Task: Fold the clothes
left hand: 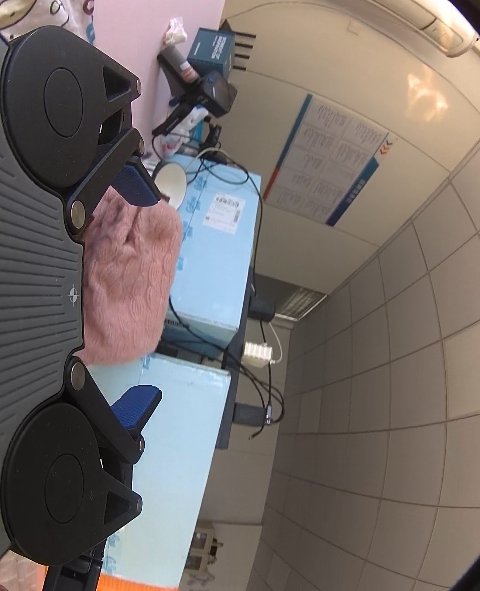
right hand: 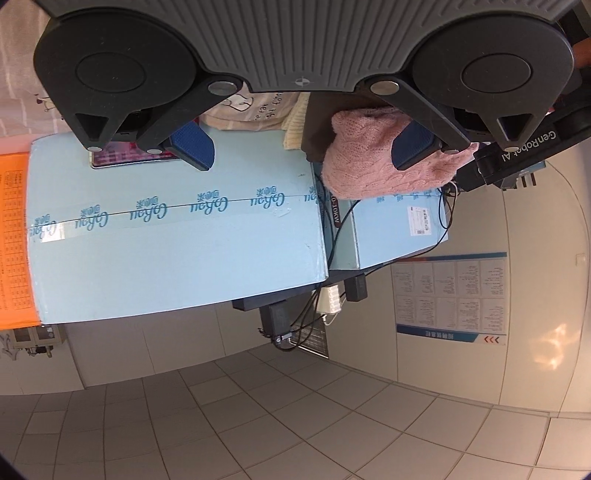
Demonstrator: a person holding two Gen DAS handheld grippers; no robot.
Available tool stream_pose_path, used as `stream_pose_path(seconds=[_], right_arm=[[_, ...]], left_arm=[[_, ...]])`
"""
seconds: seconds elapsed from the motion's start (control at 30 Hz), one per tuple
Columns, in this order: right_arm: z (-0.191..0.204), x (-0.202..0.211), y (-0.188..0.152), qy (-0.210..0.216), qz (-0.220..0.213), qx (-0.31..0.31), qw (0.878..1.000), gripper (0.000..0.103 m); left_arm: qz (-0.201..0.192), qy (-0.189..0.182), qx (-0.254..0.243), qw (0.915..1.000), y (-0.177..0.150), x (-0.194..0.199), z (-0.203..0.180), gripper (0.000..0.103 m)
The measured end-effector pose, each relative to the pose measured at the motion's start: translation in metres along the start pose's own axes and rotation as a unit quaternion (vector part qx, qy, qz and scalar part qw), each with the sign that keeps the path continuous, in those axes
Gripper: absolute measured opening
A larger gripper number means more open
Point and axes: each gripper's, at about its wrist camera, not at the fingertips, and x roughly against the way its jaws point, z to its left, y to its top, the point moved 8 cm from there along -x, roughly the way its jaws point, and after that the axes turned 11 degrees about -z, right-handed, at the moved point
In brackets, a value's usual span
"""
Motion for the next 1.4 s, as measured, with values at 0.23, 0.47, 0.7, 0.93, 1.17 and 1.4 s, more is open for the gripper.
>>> stream_pose_path(seconds=[0.23, 0.47, 0.7, 0.93, 1.17, 1.4], right_arm=[[-0.044, 0.049, 0.023, -0.062, -0.014, 0.040, 0.997, 0.103], [-0.117, 0.106, 0.041, -0.164, -0.031, 0.062, 0.984, 0.103], [-0.217, 0.172, 0.044, -0.292, -0.021, 0.059, 0.954, 0.103], [-0.324, 0.225, 0.030, -0.393, 0.071, 0.014, 0.917, 0.103], [-0.407, 0.235, 0.015, -0.440, 0.146, 0.002, 0.886, 0.100], [-0.448, 0.207, -0.010, -0.442, 0.221, 0.009, 0.869, 0.090]], left_arm=[[0.015, -0.119, 0.010, 0.9927, 0.002, 0.004, -0.076, 0.103], [0.035, -0.257, 0.001, 0.9658, -0.006, 0.012, -0.169, 0.103], [0.126, -0.364, 0.026, 0.9226, -0.038, 0.011, -0.263, 0.103], [0.264, -0.420, 0.088, 0.8637, -0.089, 0.007, -0.342, 0.103], [0.388, -0.435, 0.144, 0.7999, -0.149, 0.025, -0.394, 0.091], [0.445, -0.442, 0.159, 0.7620, -0.188, 0.040, -0.429, 0.079]])
